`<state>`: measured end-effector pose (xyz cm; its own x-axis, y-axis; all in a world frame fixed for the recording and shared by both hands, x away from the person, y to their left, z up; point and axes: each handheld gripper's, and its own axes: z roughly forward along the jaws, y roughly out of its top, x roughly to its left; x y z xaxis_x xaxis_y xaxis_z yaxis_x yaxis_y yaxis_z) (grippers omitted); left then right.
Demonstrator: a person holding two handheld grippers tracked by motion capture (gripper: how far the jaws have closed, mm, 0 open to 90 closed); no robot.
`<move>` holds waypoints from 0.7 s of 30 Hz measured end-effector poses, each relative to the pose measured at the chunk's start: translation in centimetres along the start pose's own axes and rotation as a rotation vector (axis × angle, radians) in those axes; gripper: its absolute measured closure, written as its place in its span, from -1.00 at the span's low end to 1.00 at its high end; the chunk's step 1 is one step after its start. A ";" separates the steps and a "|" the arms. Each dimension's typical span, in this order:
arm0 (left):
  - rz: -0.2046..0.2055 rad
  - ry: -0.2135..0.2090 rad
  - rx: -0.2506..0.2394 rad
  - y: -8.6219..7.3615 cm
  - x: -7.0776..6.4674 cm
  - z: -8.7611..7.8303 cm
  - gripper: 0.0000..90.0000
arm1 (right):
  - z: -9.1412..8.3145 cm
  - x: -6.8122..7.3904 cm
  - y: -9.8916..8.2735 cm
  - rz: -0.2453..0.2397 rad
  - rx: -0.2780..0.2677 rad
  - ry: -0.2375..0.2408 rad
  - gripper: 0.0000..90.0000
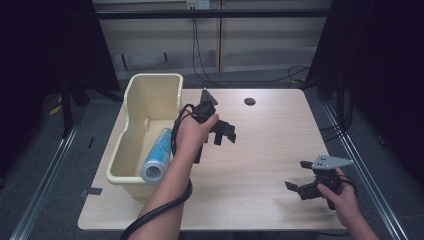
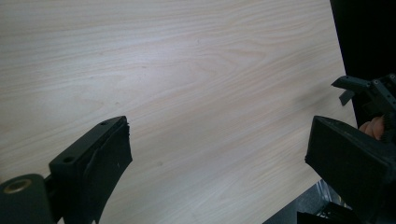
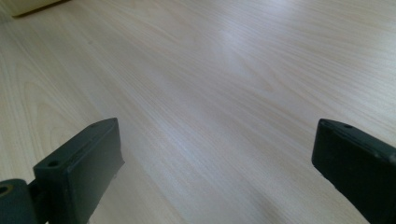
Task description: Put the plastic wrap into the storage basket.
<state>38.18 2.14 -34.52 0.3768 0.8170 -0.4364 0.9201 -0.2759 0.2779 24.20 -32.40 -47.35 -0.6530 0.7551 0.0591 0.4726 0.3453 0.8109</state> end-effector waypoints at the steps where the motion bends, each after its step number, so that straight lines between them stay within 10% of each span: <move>1: 0.002 -0.003 0.003 -0.1 0.0 0.3 -0.86 | 0.0 0.0 0.0 -0.001 -0.001 -0.003 -0.96; 21: 0.029 -0.045 0.024 -1.5 0.5 3.8 -0.85 | 0.0 -0.1 0.0 0.002 0.006 -0.005 -0.96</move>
<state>37.37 1.10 -38.42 0.4071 0.7852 -0.4665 0.9109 -0.3115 0.2707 24.21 -32.47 -47.38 -0.6489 0.7587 0.0576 0.4774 0.3471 0.8072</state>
